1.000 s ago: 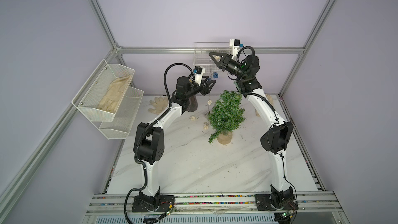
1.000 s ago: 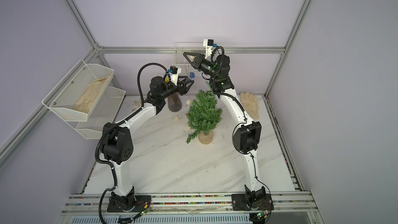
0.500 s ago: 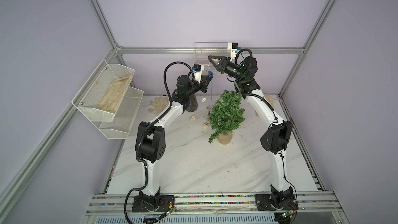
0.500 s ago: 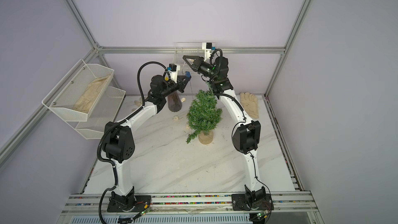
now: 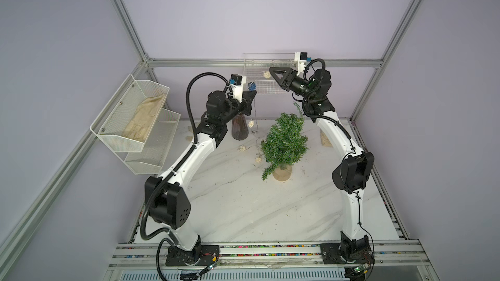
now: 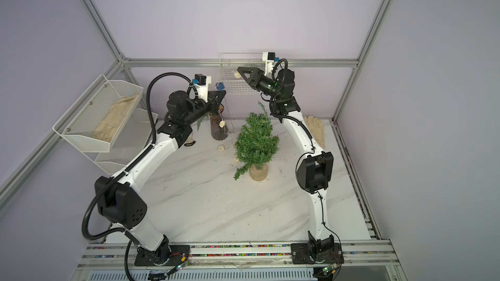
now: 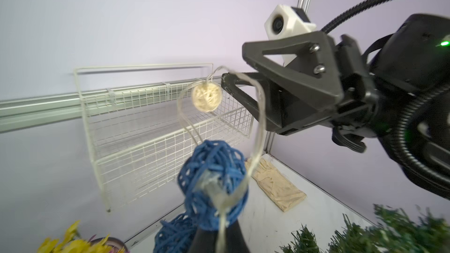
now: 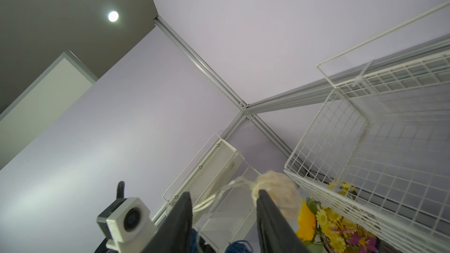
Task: Remove string lights from the small christmas tree
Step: Remove the light string from the Christmas tree, then place the light string at the center of the board.
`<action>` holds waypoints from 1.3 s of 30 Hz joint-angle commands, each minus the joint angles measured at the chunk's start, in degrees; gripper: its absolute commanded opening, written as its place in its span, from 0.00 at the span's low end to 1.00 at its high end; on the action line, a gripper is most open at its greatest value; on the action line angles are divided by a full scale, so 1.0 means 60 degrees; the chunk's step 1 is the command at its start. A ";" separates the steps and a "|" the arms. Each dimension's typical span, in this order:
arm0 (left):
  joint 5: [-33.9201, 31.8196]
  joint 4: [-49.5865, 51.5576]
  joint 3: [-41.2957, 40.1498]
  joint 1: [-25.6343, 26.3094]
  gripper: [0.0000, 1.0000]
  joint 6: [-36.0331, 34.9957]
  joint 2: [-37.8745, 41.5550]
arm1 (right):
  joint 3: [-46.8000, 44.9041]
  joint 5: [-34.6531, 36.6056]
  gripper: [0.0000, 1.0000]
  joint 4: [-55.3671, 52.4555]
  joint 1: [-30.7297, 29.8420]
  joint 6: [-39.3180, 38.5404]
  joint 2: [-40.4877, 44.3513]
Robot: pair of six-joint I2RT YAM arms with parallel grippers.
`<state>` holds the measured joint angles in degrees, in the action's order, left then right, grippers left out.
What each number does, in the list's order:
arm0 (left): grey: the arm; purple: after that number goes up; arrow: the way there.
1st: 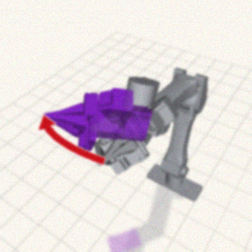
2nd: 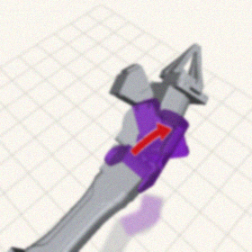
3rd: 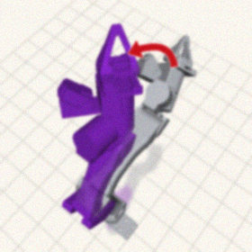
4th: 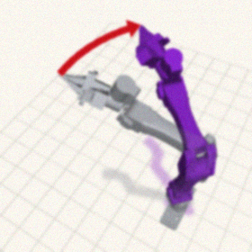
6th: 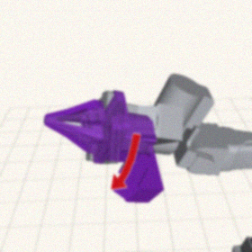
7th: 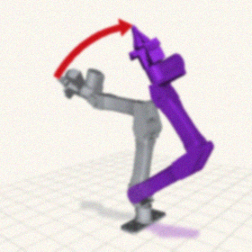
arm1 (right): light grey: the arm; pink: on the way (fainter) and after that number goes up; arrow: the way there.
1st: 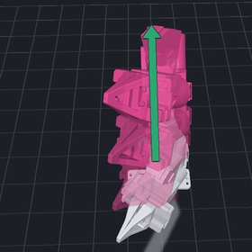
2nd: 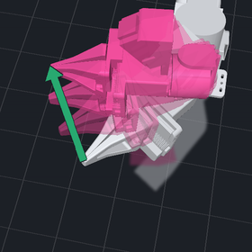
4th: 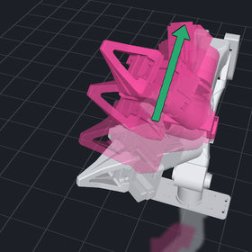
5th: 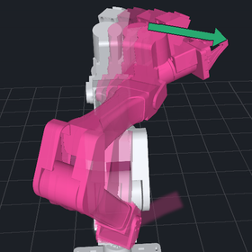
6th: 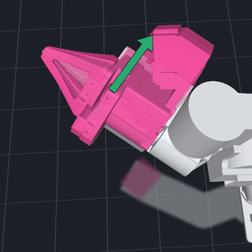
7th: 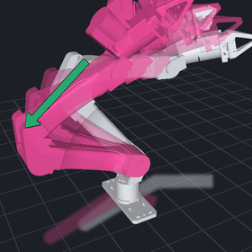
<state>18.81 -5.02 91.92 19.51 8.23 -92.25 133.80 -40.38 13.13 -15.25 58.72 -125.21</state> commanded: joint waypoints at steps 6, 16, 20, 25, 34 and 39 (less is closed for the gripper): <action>-0.1154 0.3737 -0.0497 -0.0131 0.00 -0.1140 0.2465 | -0.0584 0.0050 0.53 0.0374 0.0660 0.0058 0.0824; -0.2241 0.7775 0.1368 -0.0531 0.01 -0.1615 0.3327 | -0.2187 0.0642 0.54 0.0318 0.1260 -0.0706 0.1639; -0.3064 0.8815 0.1896 -0.0751 0.02 -0.1897 0.3666 | -0.3043 0.0853 0.54 0.0321 0.1596 -0.0849 0.2118; -0.4638 0.9715 0.2275 -0.0893 0.02 -0.2117 0.4187 | -0.3660 0.0885 0.55 0.0305 0.1743 -0.0988 0.2439; -0.4042 0.9834 0.0751 -0.0970 0.03 -0.1798 0.4626 | -0.5169 0.0940 0.55 -0.0208 0.1757 -0.1399 0.3022; -0.3111 0.8737 -0.1442 -0.0977 0.04 -0.1082 0.4607 | -0.6752 0.1295 0.56 -0.0445 0.1965 -0.1867 0.3918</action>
<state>-4.64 51.37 89.49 13.89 -0.89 -63.24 96.38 -34.37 11.35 -4.34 49.84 -105.80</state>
